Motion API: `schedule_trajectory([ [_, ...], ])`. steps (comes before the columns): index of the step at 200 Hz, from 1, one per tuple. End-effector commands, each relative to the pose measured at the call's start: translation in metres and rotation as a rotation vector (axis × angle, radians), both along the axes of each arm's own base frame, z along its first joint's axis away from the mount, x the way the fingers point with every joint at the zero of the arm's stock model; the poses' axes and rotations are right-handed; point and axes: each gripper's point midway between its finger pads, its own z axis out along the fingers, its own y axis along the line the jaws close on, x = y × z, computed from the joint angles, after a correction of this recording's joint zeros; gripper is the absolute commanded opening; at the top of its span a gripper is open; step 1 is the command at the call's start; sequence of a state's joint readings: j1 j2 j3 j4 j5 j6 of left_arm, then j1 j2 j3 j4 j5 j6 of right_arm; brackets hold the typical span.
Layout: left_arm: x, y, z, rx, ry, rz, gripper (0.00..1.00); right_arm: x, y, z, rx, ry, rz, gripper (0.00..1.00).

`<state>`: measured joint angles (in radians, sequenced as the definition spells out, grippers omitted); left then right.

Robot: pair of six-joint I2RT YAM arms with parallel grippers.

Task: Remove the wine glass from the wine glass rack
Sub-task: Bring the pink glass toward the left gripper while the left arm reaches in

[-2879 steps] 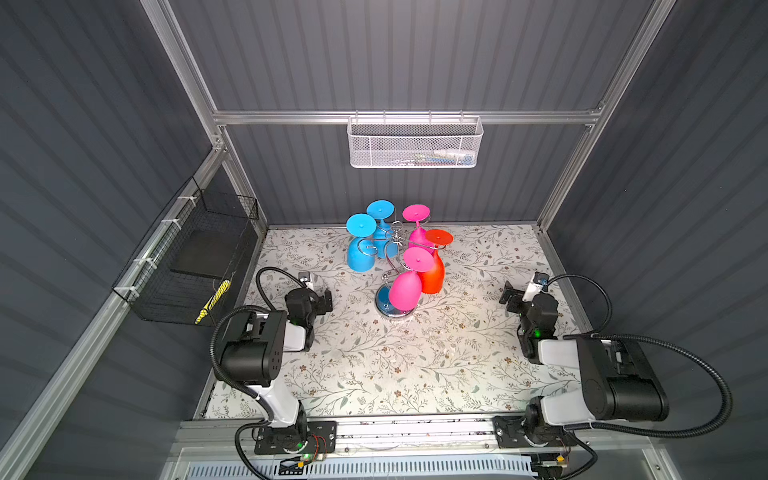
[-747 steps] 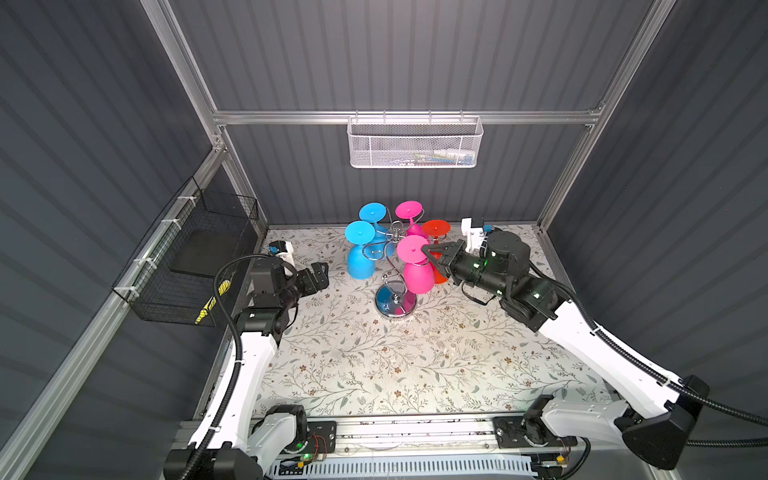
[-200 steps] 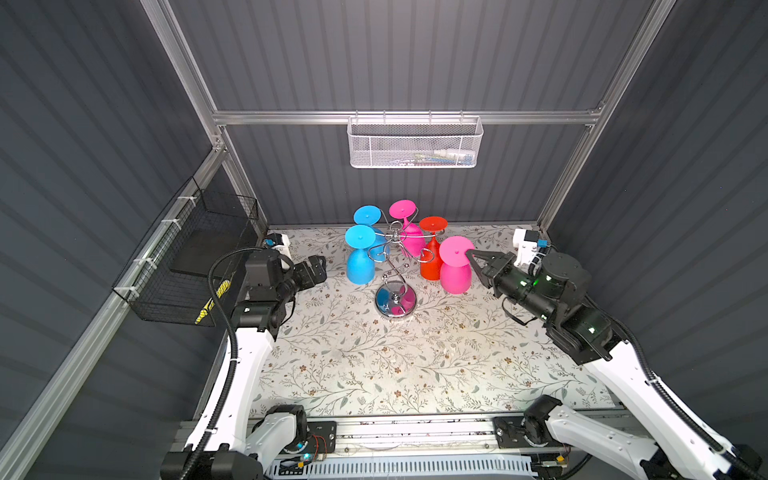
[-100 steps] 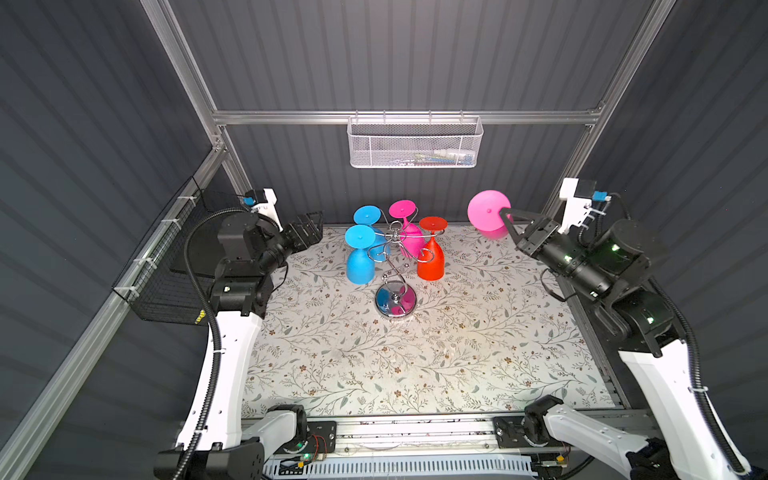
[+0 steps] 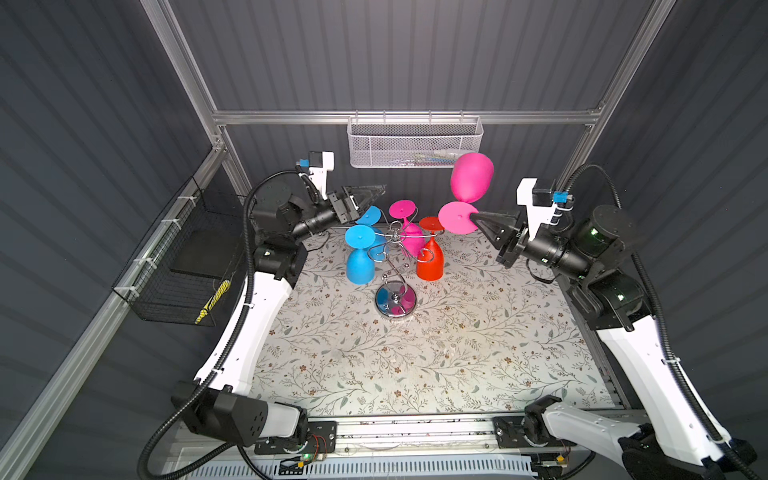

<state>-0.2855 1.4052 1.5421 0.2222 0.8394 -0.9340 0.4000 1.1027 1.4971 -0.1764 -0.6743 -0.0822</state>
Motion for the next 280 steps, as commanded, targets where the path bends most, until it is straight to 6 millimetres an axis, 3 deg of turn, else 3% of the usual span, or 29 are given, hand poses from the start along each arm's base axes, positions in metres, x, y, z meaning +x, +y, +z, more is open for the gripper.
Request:
schedule_trajectory([
  [1,-0.022,-0.015,0.015,-0.064,-0.050,-0.152,0.98,-0.022,0.010,0.001,-0.094,-0.223,0.107,0.00],
  [33,-0.040,-0.042,0.017,-0.045,-0.091,-0.235,0.98,-0.027,0.020,-0.018,-0.184,-0.291,0.140,0.00],
  [82,-0.060,-0.076,0.005,-0.041,-0.090,-0.351,0.92,-0.023,0.027,-0.028,-0.320,-0.394,0.072,0.00],
  [111,-0.074,-0.093,-0.001,-0.026,-0.094,-0.427,0.82,-0.015,0.033,-0.033,-0.353,-0.411,0.064,0.00],
  [150,-0.080,-0.101,-0.011,-0.002,-0.083,-0.445,0.72,-0.018,0.035,-0.033,-0.402,-0.475,0.042,0.00],
  [186,-0.081,-0.103,-0.017,0.022,-0.092,-0.439,0.67,-0.020,0.038,-0.045,-0.475,-0.522,0.031,0.00],
  [280,-0.077,-0.104,-0.029,0.055,-0.074,-0.415,0.40,-0.022,0.044,-0.049,-0.564,-0.654,0.025,0.00],
])
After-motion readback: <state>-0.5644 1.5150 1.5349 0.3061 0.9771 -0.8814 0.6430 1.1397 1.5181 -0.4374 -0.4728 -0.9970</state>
